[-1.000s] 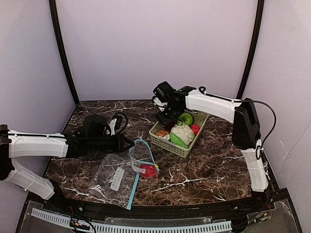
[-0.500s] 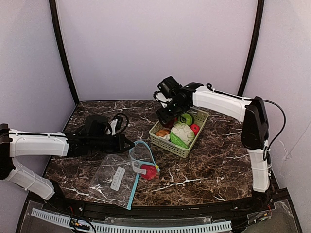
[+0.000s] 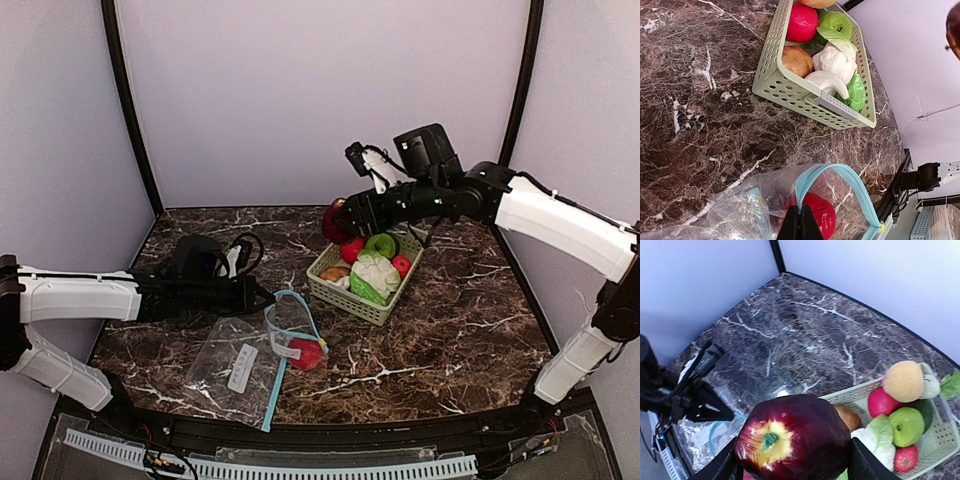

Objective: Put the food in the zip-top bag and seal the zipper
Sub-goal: Pick up the fake fruit from the bin, then place the fake vegetable in the zipper food storage bag.

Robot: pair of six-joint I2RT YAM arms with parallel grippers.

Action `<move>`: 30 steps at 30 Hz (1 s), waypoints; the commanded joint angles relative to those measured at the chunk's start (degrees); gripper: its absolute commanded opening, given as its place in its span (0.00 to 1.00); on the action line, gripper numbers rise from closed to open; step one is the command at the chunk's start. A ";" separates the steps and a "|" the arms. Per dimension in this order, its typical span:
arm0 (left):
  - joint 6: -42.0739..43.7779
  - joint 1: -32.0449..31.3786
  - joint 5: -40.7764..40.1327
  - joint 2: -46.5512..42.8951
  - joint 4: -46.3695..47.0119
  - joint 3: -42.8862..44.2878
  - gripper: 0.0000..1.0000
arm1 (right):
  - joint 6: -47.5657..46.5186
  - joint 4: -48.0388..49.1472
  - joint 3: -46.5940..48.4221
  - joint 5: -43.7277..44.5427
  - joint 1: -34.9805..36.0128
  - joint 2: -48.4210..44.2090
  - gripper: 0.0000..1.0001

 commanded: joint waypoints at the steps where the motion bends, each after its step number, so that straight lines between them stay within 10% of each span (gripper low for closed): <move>1: 0.86 0.46 0.74 -1.95 -1.94 1.36 0.01 | 3.80 7.99 -6.82 -6.74 5.38 -3.03 0.49; 30: 0.04 0.97 3.16 -0.07 2.01 -0.02 0.01 | 18.19 -1.35 0.66 -1.31 15.74 16.35 0.47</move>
